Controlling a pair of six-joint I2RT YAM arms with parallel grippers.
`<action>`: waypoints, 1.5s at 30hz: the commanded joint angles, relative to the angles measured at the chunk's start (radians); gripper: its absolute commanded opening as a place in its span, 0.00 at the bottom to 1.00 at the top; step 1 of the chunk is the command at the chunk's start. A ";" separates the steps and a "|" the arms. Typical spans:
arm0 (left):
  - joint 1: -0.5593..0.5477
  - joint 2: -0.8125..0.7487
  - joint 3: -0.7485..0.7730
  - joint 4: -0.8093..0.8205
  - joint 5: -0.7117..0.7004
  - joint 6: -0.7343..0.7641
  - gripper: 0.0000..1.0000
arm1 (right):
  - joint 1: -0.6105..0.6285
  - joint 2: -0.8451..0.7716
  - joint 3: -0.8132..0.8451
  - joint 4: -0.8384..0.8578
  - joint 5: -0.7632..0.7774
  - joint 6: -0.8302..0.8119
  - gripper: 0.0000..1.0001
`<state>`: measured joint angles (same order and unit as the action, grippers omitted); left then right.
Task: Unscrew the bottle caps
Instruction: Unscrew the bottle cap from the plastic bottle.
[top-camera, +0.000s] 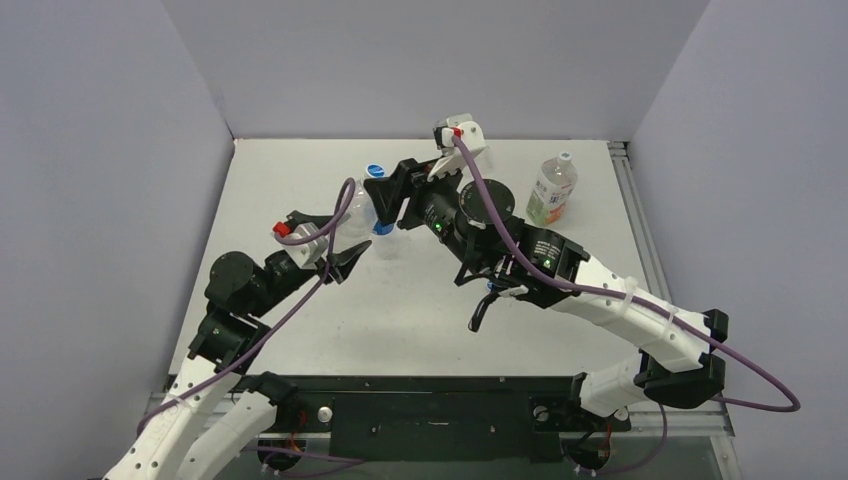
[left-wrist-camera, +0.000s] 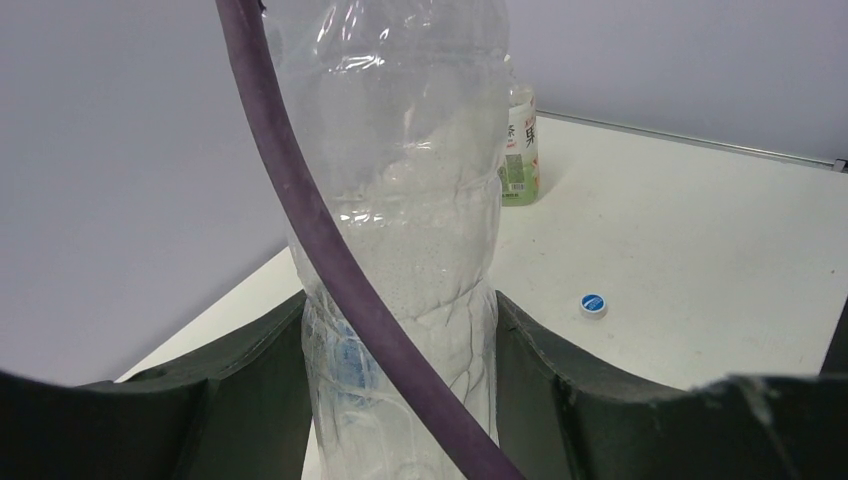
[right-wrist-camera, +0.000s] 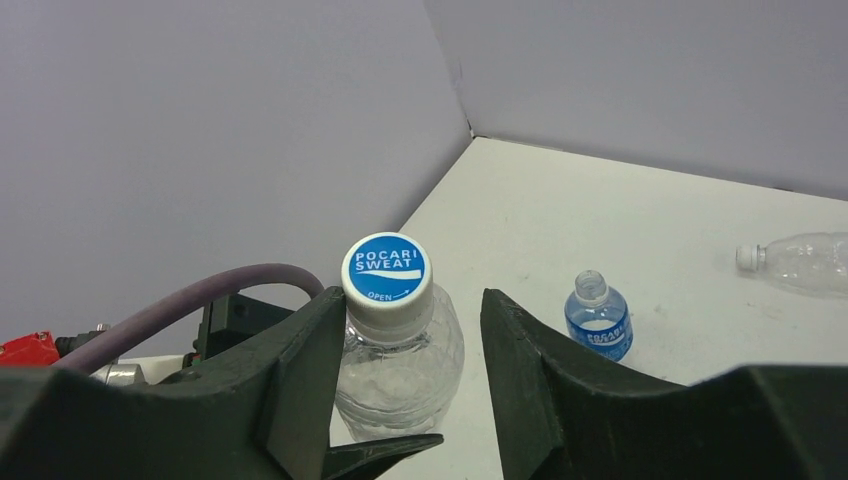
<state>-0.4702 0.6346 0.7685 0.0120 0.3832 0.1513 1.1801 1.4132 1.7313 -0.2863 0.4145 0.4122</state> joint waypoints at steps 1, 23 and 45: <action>-0.004 -0.017 0.006 -0.001 -0.200 0.026 0.00 | -0.004 0.002 0.047 0.034 0.028 0.005 0.46; -0.005 -0.014 0.008 -0.010 -0.065 -0.022 0.00 | -0.036 0.028 0.047 0.087 -0.090 0.002 0.15; -0.002 0.002 0.102 0.042 0.466 -0.461 0.00 | -0.187 -0.326 -0.372 0.411 -0.849 -0.027 0.00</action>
<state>-0.4828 0.6380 0.8021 -0.0338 0.7563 -0.1520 1.0012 1.1255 1.3384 0.0135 -0.2211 0.4011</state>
